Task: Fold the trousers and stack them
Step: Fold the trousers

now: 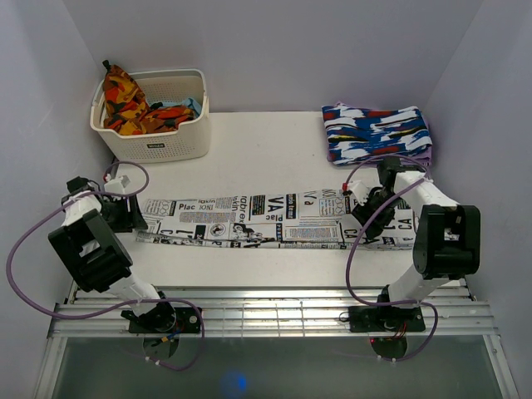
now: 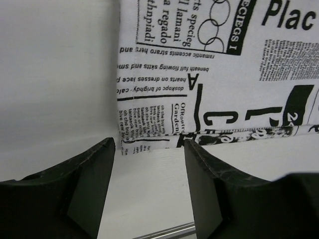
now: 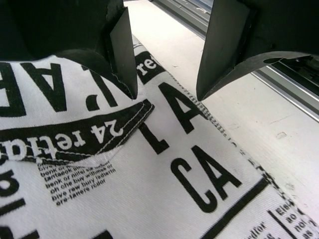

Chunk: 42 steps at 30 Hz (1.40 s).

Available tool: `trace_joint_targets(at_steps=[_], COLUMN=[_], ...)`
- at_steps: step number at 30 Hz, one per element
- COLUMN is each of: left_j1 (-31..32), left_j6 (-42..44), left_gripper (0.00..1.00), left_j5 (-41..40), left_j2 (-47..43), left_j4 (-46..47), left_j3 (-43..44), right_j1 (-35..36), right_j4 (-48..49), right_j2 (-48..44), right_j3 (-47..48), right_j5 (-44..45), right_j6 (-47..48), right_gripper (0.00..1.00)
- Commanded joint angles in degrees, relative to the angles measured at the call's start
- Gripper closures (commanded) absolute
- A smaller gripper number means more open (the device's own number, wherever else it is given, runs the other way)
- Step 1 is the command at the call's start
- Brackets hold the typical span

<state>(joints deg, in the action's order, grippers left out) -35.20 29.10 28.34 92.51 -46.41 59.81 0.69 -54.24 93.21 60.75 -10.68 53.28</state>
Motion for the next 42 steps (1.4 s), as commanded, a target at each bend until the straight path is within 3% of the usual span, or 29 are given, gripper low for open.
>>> trace_joint_targets(at_steps=[1,6,18,21,25,28,37,42], left_j1=[-0.39,-0.4,-0.31,-0.31,-0.31,-0.31,-1.27,-2.07], left_j6=[-4.66,-6.25,-10.47,-10.91,-10.3,-9.42,-4.15,-3.61], left_gripper=[0.32,0.34,0.44,0.56,0.85,1.0,1.0,1.0], left_j5=[-5.47,-6.89,-1.1,-0.48,-0.56,-0.56,-1.18,-2.32], left_j2=[-2.6,-0.85,4.52,5.05,3.91,2.42,-1.63,0.04], left_j4=[3.87,4.75,5.72,5.81,4.76,1.69,-7.81,-4.75], left_j3=[-0.57,-0.4,2.76,3.29,4.08,5.66,7.61,2.42], right_j1=[1.59,2.04,2.39,2.3,2.39,2.39,2.3,3.35], right_j4=[-1.92,-1.75,-1.4,-1.4,-1.13,-1.13,-3.32,-7.54], right_j2=[-2.24,-2.77,-2.51,-2.16,-1.89,-1.54,-3.38,-7.77], right_j3=[-0.54,-1.77,-1.95,-1.95,-1.95,-1.95,-0.99,-0.11], right_j5=[-1.45,-1.54,-0.75,-0.4,0.22,0.31,0.57,-3.12], right_j6=[1.13,1.57,1.48,1.48,1.66,1.66,4.54,9.12], right_gripper=[0.44,0.44,0.45,0.46,0.48,0.49,0.53,0.59])
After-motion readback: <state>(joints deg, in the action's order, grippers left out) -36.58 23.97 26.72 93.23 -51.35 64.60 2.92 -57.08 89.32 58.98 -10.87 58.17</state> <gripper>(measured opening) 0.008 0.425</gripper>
